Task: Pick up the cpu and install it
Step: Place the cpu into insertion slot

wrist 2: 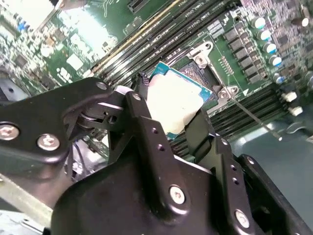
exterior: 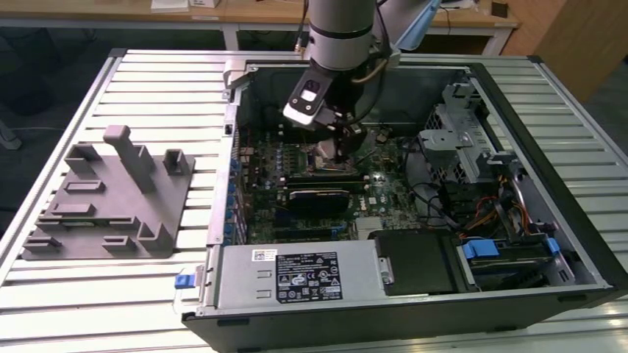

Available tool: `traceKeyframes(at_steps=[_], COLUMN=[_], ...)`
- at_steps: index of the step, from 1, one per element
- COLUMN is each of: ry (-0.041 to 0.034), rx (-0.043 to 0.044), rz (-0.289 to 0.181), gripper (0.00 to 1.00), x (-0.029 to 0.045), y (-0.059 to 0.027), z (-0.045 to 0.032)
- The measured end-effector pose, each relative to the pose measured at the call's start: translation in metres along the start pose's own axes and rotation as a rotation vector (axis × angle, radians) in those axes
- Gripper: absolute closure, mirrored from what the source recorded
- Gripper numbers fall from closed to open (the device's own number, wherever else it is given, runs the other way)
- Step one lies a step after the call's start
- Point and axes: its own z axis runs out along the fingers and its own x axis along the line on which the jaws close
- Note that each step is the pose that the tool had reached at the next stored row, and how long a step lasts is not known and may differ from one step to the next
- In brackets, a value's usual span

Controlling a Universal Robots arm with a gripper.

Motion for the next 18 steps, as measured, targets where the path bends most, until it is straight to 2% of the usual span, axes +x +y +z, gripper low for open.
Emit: traceKeyframes(at_steps=[14,18], ry=[-0.0130,-0.0154], rx=[0.0066,0.0078], rz=[0.255,0.304], gripper=[0.46,0.46], x=[0.0001,0.0003], y=[-0.0002,0.0000], z=[0.0033,0.0051])
